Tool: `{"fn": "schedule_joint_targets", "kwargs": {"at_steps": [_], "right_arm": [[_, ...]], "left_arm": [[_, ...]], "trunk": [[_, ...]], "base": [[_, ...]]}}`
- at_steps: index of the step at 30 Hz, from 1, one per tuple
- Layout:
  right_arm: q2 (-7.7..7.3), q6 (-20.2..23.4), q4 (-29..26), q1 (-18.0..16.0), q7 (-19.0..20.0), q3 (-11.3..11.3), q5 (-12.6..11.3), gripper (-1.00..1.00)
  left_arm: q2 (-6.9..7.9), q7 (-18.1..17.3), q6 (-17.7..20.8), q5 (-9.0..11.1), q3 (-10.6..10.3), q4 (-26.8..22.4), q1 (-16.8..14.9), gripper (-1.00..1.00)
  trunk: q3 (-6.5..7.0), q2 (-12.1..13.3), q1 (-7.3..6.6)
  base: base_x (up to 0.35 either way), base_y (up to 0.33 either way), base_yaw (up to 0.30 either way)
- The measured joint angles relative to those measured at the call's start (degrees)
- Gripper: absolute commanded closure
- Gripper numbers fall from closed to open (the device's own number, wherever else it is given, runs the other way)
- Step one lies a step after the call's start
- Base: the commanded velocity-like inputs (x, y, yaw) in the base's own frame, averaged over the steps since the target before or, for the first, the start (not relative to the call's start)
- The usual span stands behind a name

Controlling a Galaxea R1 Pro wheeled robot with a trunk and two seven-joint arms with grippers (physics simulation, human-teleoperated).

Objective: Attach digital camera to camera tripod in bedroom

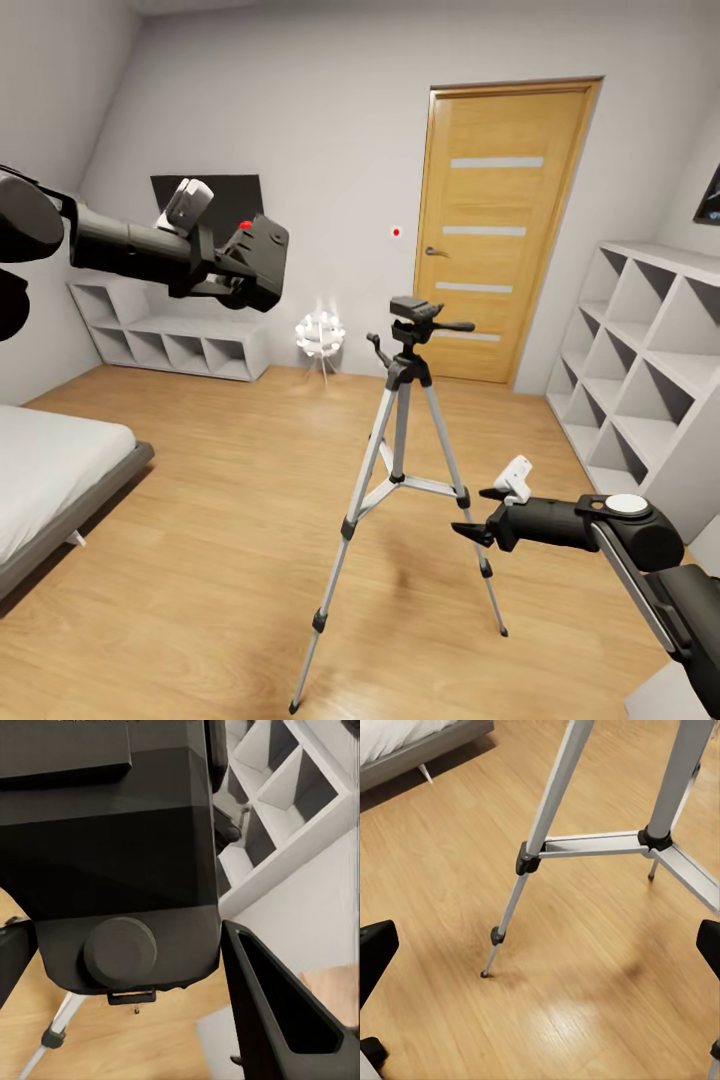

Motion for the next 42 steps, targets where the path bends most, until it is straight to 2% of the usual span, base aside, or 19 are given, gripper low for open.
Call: {"fn": "schedule_joint_targets", "kwargs": {"at_steps": [7,15,17,18,21,22,23,26,27,31,33,36,38,39,42], "right_arm": [[-0.11,-1.1,0.0,0.0,0.0,-0.2,0.0,-1.00],[0.09,-1.6,0.0,0.0,-0.1,-1.2,0.0,-1.00],[0.13,-1.6,-0.1,0.0,-0.1,-1.3,-0.1,-1.00],[0.13,-1.6,-0.1,0.0,-0.1,-1.3,-0.1,-1.00],[0.14,-1.7,-0.1,0.0,-0.2,-1.4,-0.1,-1.00],[0.14,-1.7,-0.1,0.0,-0.2,-1.4,-0.1,-1.00],[0.14,-1.7,-0.1,0.0,-0.2,-1.5,-0.1,-1.00],[0.12,-1.7,-0.1,0.0,-0.2,-1.5,-0.1,-1.00],[0.17,-1.6,0.0,0.0,-0.2,-1.5,0.0,-1.00],[0.23,-1.6,0.0,0.0,-0.2,-1.5,0.0,-1.00],[0.31,-1.6,0.0,0.0,-0.2,-1.5,0.0,-1.00],[0.29,-1.6,0.0,0.0,-0.2,-1.5,-0.1,-1.00],[0.28,-1.6,0.0,0.0,-0.2,-1.5,-0.1,-1.00],[0.28,-1.6,0.0,0.0,-0.2,-1.5,-0.1,-1.00],[0.28,-1.6,0.0,0.0,-0.2,-1.5,-0.1,-1.00]], "left_arm": [[-0.68,2.0,-1.0,-0.4,-0.5,0.0,1.5,1.00],[1.01,3.2,-2.2,-0.2,-0.1,-0.8,5.1,1.00],[2.05,3.4,-2.2,-0.3,0.1,-1.3,6.4,1.00],[2.06,3.4,-2.4,-0.1,0.1,-1.3,6.4,1.00],[3.83,3.5,-2.3,-0.4,0.2,-1.6,7.2,1.00],[3.84,3.4,-2.5,-0.1,0.2,-1.6,7.2,1.00],[4.77,3.5,-2.2,-0.6,0.1,-1.8,7.5,1.00],[5.67,3.5,-2.5,-0.2,0.1,-1.9,8.2,1.00],[6.24,3.5,-2.3,-0.5,0.1,-2.0,9.4,1.00],[6.70,3.7,-2.6,-0.1,0.0,-2.0,10.6,1.00],[8.00,3.8,-2.3,-0.7,0.0,-2.0,11.7,1.00],[8.91,3.8,-2.7,-0.1,0.1,-2.0,12.3,1.00],[9.95,3.8,-2.4,-0.5,0.1,-2.0,13.2,1.00],[11.12,3.8,-2.3,-0.7,0.1,-2.0,14.1,1.00],[12.90,3.8,-2.5,-0.5,0.1,-2.0,15.4,1.00]], "trunk": [[1.26,2.8,-1.54],[2.70,6.0,-3.30],[3.06,6.8,-3.74],[3.24,7.2,-3.96],[3.78,8.4,-4.62],[3.96,8.8,-4.84],[4.14,9.2,-5.06],[4.68,10.4,-5.72],[4.85,10.9,-5.94],[5.58,12.5,-6.82],[5.94,13.3,-7.26],[6.48,14.5,-7.92],[6.84,15.3,-8.36],[7.02,15.7,-8.58],[7.56,16.9,-9.24]], "base": [[0.000,0.000,0.000],[0.000,0.000,0.000],[0.000,0.000,0.000],[0.000,0.000,0.000],[0.000,0.000,0.000],[0.000,0.000,0.000],[0.000,0.000,0.000],[0.000,0.000,0.000],[0.000,0.000,0.000],[0.000,0.000,0.000],[0.000,0.000,0.000],[0.000,0.000,0.000],[0.000,0.000,0.000],[0.000,0.000,0.000],[0.000,0.000,0.015]]}}
